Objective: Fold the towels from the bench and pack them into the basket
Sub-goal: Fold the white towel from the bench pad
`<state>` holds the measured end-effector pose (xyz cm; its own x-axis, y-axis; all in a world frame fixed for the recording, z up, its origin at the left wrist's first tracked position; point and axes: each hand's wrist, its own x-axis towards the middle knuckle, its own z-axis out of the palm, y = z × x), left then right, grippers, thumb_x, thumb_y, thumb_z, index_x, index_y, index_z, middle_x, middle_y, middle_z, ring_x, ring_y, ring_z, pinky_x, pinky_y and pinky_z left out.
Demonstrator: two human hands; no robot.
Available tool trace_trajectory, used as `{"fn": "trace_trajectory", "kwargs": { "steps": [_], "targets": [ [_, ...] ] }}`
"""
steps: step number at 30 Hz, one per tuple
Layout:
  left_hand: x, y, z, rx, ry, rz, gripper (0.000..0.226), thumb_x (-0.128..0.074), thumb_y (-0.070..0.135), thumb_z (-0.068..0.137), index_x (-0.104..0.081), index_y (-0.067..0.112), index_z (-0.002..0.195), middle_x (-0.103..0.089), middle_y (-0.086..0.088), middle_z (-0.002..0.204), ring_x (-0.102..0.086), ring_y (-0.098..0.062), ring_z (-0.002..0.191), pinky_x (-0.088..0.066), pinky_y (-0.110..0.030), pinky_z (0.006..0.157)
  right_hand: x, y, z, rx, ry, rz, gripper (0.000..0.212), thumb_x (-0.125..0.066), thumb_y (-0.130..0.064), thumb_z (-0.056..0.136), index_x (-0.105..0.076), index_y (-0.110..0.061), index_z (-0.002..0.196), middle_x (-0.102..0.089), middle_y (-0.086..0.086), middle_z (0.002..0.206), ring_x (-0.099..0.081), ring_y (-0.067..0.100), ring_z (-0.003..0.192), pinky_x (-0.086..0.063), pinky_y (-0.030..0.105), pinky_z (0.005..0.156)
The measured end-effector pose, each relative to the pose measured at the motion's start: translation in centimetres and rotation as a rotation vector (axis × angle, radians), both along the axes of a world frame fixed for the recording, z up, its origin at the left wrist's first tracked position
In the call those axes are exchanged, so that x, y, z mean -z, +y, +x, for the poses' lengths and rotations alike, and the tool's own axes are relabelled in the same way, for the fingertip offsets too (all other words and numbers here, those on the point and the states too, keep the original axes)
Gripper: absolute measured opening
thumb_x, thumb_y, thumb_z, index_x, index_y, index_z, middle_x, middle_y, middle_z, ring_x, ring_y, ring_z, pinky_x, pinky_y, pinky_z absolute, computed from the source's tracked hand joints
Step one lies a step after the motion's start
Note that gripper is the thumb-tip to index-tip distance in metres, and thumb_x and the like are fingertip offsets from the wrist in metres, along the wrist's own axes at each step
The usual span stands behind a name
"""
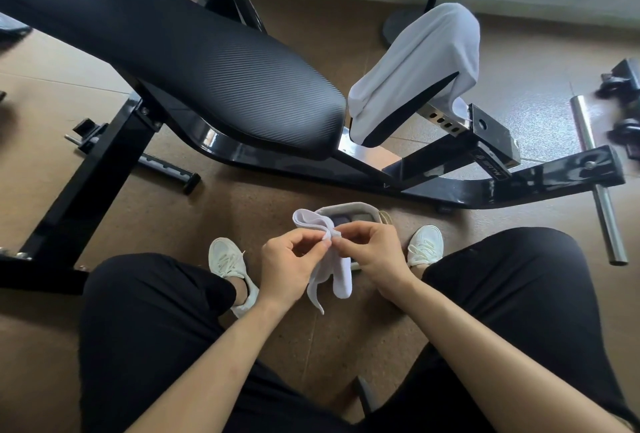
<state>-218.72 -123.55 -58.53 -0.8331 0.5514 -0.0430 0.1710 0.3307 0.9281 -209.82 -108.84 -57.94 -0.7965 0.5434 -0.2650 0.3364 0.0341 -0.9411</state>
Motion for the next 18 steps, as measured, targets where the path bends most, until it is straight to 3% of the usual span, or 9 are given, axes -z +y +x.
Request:
{"fn": "trace_trajectory", "kwargs": {
  "steps": [4,7,10,13,16,18],
  "targets": [
    [0.0,-0.2,-0.4,0.067,-0.112,0.074,0.023,-0.067,0.013,0.094,-0.079,0.023,0.111,-0.079,0.006,0.109,-0.072,-0.013,0.107,-0.061,-0.034,0.090,-0.4,0.2,-0.1,-0.028,0.033,0.017,0.022,-0.079,-0.018,0.088,-0.077,-0.011,0.109,-0.075,-0.001,0.096,-0.069,0.009,0.087,-0.057,0.022,0.076],
    [-0.2,-0.2,-0.3,0.136,-0.251,0.135,0.034,-0.055,0.016,0.091,-0.077,0.020,0.116,-0.077,0.003,0.117,-0.069,-0.017,0.115,-0.059,-0.034,0.095,-0.3,0.2,-0.1,-0.028,0.010,0.160,0.033,-0.086,-0.027,0.081,-0.075,-0.013,0.108,-0.074,-0.004,0.096,-0.068,0.009,0.086,-0.057,0.020,0.076],
    [-0.4,-0.2,-0.6,0.215,-0.257,0.131,0.041,-0.048,0.015,0.091,-0.074,0.012,0.123,-0.073,0.003,0.125,-0.064,-0.013,0.123,-0.055,-0.027,0.100,-0.3,0.2,-0.1,-0.015,0.001,0.286,0.035,-0.086,-0.033,0.079,-0.075,-0.015,0.107,-0.073,-0.007,0.095,-0.068,0.009,0.086,-0.058,0.020,0.076],
    [-0.4,-0.3,-1.0,0.249,-0.254,0.144,0.041,-0.048,0.014,0.089,-0.075,0.014,0.120,-0.072,0.004,0.124,-0.063,-0.016,0.123,-0.054,-0.026,0.099,-0.3,0.6,0.0,-0.024,0.020,0.310,0.026,-0.084,-0.027,0.082,-0.076,-0.016,0.104,-0.072,-0.010,0.092,-0.068,0.007,0.084,-0.058,0.019,0.074],
    [-0.2,-0.7,-1.0,0.212,-0.168,0.125,0.032,-0.054,0.013,0.092,-0.077,0.017,0.114,-0.074,0.008,0.113,-0.066,-0.016,0.114,-0.058,-0.026,0.090,-0.3,0.9,0.3,-0.066,0.026,0.296,0.017,-0.081,-0.023,0.086,-0.077,-0.017,0.101,-0.072,-0.012,0.089,-0.068,0.007,0.084,-0.059,0.022,0.072],
    [0.0,-1.2,-1.7,0.149,0.046,0.044,0.027,-0.065,0.012,0.090,-0.075,0.020,0.114,-0.071,0.009,0.109,-0.067,-0.014,0.105,-0.060,-0.027,0.083,-0.4,1.4,0.3,-0.089,0.019,0.299,0.012,-0.079,-0.021,0.087,-0.077,-0.018,0.098,-0.071,-0.012,0.088,-0.067,0.005,0.083,-0.057,0.019,0.070]
  ]
}}
